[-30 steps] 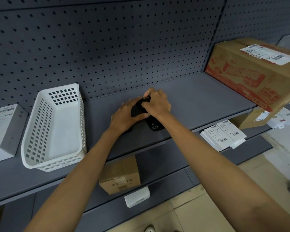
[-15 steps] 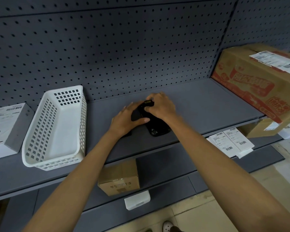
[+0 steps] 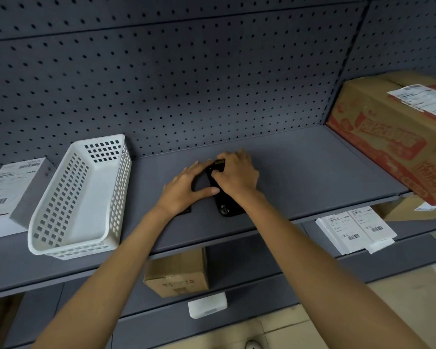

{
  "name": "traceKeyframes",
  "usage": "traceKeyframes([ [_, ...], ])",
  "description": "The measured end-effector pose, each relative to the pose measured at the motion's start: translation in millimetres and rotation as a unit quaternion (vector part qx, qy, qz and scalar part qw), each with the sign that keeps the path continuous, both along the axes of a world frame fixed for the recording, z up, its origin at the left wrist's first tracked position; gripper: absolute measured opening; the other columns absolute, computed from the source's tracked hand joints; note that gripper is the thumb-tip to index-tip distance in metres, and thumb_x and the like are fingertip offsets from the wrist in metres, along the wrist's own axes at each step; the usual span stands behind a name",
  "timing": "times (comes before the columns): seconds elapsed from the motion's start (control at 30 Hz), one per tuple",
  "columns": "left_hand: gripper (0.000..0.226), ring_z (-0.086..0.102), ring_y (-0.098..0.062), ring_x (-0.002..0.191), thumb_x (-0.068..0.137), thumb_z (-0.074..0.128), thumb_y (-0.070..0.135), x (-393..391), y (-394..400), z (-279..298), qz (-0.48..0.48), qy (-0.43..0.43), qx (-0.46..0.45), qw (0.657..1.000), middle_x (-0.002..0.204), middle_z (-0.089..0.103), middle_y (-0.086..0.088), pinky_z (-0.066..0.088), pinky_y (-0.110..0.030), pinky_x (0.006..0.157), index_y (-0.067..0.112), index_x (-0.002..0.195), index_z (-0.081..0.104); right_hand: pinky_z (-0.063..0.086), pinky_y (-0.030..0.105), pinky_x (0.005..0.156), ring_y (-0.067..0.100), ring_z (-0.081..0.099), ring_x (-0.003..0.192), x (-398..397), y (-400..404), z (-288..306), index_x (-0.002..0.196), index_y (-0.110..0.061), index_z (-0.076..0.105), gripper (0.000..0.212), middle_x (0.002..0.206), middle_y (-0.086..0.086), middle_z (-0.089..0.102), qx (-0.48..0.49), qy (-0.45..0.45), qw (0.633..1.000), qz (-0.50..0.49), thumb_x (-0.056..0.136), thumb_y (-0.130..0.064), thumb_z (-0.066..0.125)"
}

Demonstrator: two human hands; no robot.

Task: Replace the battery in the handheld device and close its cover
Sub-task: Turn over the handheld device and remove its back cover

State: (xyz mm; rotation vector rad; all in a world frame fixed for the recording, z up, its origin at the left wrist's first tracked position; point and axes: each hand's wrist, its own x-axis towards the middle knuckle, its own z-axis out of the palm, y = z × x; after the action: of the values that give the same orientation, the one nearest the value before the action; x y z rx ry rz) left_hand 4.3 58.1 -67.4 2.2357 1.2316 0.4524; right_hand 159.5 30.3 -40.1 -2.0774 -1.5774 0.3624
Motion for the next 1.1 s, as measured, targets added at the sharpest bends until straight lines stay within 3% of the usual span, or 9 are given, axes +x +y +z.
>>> traceKeyframes([
  [0.17,0.085,0.017,-0.007,0.149,0.072,0.053,0.070,1,-4,5,-0.002,0.001,0.002,1.000,0.155,0.035,0.018,0.026,-0.043,0.118,0.042,0.149,0.028,0.043,0.035,0.073,0.026,0.039,0.131,-12,1,-3,0.130,-0.016,0.056,0.040,0.132,0.010,0.043,0.009,0.012,0.999,-0.035,0.092,-0.030,0.061],
  [0.27,0.083,0.017,-0.006,0.149,0.075,0.055,0.068,0,-2,3,-0.006,0.000,0.003,1.000,0.154,0.035,0.019,0.024,-0.042,0.120,0.042,0.149,0.029,0.045,0.036,0.076,0.025,0.038,0.132,-7,2,-4,0.132,-0.018,0.055,0.040,0.133,0.010,0.043,0.010,0.022,1.000,-0.019,0.093,-0.028,0.060],
  [0.4,0.083,0.017,-0.004,0.148,0.074,0.058,0.065,2,-1,3,-0.004,0.001,0.002,1.000,0.154,0.035,0.019,0.020,-0.037,0.121,0.042,0.149,0.029,0.050,0.039,0.092,0.023,0.052,0.122,31,5,-14,0.129,-0.026,0.062,0.035,0.128,0.007,0.049,0.028,0.086,0.993,0.075,0.094,-0.030,0.061],
  [0.5,0.086,0.017,-0.006,0.149,0.072,0.057,0.074,1,2,0,-0.003,0.002,-0.002,1.000,0.156,0.034,0.015,0.021,-0.039,0.122,0.045,0.148,0.029,0.046,0.030,0.099,0.020,0.059,0.111,61,10,-16,0.127,-0.026,0.066,0.036,0.126,0.007,0.051,0.015,0.164,0.972,0.166,0.091,-0.022,0.067],
  [0.57,0.088,0.017,-0.008,0.150,0.069,0.052,0.082,0,4,-2,-0.003,0.012,-0.004,1.000,0.157,0.032,0.014,0.022,-0.041,0.121,0.051,0.147,0.025,0.041,0.025,0.102,0.017,0.056,0.115,73,15,-13,0.128,-0.023,0.065,0.039,0.132,0.005,0.055,-0.010,0.181,0.958,0.221,0.090,-0.016,0.068],
  [0.7,0.084,0.015,-0.008,0.150,0.072,0.056,0.072,1,2,1,0.005,0.020,-0.006,1.000,0.158,0.031,0.013,0.021,-0.041,0.122,0.049,0.148,0.026,0.042,0.027,0.108,0.014,0.059,0.122,82,27,-6,0.126,-0.017,0.067,0.041,0.130,0.005,0.066,-0.041,0.205,0.940,0.270,0.086,-0.007,0.071],
  [0.83,0.086,0.015,-0.003,0.149,0.072,0.057,0.076,2,0,2,0.004,0.012,-0.008,1.000,0.156,0.032,0.019,0.022,-0.043,0.122,0.049,0.148,0.026,0.043,0.012,0.101,0.012,0.060,0.121,88,33,-5,0.128,-0.013,0.064,0.045,0.130,0.005,0.065,-0.032,0.184,0.933,0.307,0.085,-0.001,0.070],
  [0.93,0.089,0.014,-0.004,0.150,0.067,0.052,0.083,1,1,1,0.005,0.010,-0.016,1.000,0.156,0.032,0.021,0.024,-0.047,0.120,0.053,0.146,0.024,0.040,0.000,0.087,0.007,0.059,0.108,90,35,-9,0.130,-0.016,0.064,0.044,0.110,-0.004,0.065,-0.012,0.153,0.938,0.311,0.088,-0.004,0.068],
  [1.1,0.087,0.016,-0.002,0.149,0.068,0.053,0.081,2,-1,4,0.000,0.001,-0.015,1.000,0.150,0.030,0.034,0.024,-0.049,0.120,0.053,0.145,0.026,0.039,0.000,0.079,-0.004,0.055,0.085,93,39,-11,0.129,-0.019,0.065,0.042,0.090,-0.015,0.057,0.009,0.121,0.938,0.325,0.088,-0.008,0.068],
])
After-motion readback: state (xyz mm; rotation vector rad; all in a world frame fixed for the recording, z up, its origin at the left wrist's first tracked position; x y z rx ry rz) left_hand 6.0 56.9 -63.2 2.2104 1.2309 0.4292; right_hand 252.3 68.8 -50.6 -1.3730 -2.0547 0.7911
